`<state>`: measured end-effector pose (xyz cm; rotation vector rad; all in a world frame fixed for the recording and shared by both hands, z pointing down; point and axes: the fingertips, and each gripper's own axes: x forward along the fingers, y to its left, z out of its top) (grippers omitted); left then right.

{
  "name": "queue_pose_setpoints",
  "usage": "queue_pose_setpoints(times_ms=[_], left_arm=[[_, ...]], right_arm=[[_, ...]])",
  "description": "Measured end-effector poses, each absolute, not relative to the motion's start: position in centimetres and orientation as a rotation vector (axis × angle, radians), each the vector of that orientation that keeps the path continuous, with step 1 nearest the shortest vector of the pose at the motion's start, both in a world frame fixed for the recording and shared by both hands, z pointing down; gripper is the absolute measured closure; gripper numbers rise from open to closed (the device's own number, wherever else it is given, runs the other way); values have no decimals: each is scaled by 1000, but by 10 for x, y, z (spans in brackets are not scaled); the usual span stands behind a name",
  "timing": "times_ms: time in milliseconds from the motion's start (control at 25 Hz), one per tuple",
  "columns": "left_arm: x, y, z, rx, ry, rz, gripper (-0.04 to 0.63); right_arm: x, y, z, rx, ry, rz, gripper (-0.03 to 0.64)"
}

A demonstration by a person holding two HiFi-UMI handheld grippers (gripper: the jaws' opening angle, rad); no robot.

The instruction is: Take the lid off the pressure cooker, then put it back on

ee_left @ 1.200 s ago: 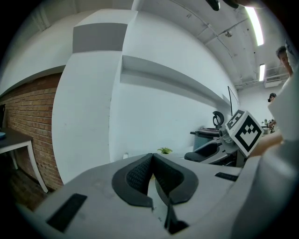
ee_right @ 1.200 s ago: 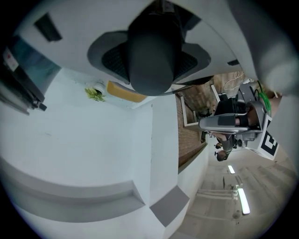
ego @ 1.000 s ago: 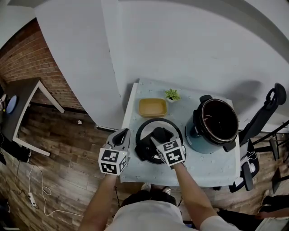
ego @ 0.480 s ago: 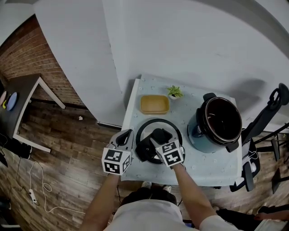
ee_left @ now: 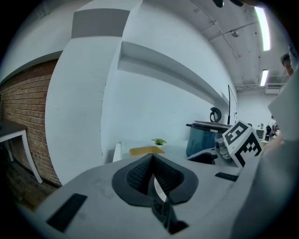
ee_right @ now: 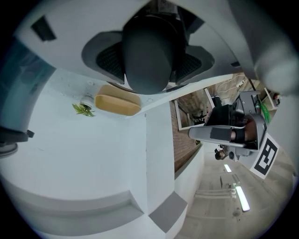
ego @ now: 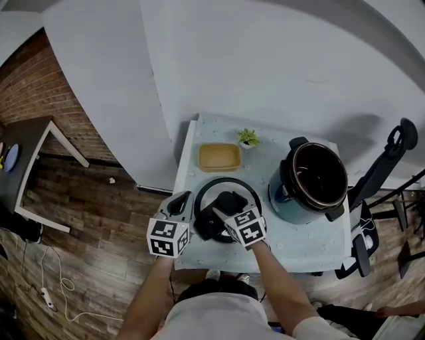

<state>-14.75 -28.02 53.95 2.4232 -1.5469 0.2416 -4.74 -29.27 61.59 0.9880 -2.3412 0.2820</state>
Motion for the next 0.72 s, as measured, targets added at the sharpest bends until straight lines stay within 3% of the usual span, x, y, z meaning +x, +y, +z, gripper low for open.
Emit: queue_pose_setpoints(times_ms=[240, 720], left_arm=[[-156, -282, 518, 2426, -1570, 203, 583], [-164, -280, 439, 2515, -1643, 73, 583]], right_arm=[[-49, -293, 580, 1037, -2425, 273, 264], [-35, -292, 461, 1259, -2620, 93, 333]])
